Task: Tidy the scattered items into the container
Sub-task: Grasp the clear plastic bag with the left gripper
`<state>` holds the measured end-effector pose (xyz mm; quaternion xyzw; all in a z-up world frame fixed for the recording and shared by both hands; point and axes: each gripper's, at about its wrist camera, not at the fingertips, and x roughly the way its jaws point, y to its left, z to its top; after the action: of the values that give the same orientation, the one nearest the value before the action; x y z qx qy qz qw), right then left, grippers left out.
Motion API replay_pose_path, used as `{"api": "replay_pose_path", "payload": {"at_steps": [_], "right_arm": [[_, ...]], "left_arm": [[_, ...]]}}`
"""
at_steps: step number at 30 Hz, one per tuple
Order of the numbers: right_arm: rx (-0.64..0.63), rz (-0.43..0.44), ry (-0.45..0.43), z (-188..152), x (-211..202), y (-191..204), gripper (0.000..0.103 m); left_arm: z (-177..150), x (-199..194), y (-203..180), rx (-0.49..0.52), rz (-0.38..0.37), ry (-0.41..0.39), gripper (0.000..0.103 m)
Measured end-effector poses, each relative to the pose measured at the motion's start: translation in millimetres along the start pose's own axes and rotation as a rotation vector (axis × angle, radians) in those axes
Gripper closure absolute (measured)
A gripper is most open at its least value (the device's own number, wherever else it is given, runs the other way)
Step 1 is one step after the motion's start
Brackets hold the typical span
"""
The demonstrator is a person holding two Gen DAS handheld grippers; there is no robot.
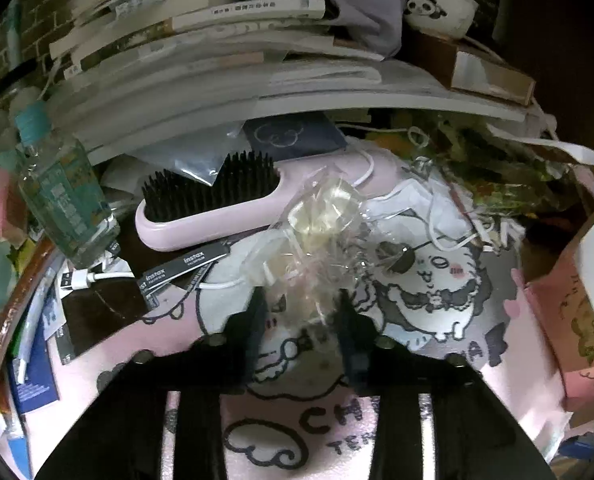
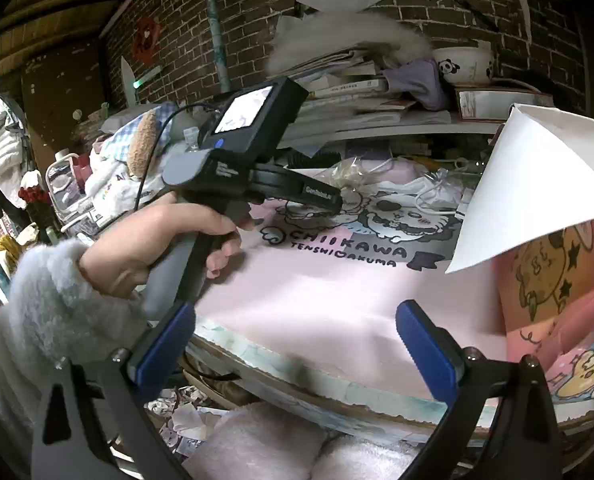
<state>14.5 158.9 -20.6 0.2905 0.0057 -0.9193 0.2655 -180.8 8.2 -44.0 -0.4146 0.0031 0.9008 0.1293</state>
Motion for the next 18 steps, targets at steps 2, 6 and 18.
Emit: {"api": "replay_pose_path", "payload": {"at_steps": [2, 6, 18], "right_arm": [[0.001, 0.001, 0.002, 0.1, 0.3, -0.3, 0.003], [0.017, 0.010, 0.007, -0.7, 2.0, -3.1, 0.003], [0.025, -0.138, -0.051, 2.1, 0.8, -4.9, 0.003]], "left_arm": [[-1.2, -2.5, -0.1, 0.001, -0.025, 0.000, 0.095], [-3.5, -6.2, -4.9, 0.012, -0.039, 0.008, 0.096], [-19.0, -81.9, -29.9, 0.048, -0.084, -0.029, 0.096]]}}
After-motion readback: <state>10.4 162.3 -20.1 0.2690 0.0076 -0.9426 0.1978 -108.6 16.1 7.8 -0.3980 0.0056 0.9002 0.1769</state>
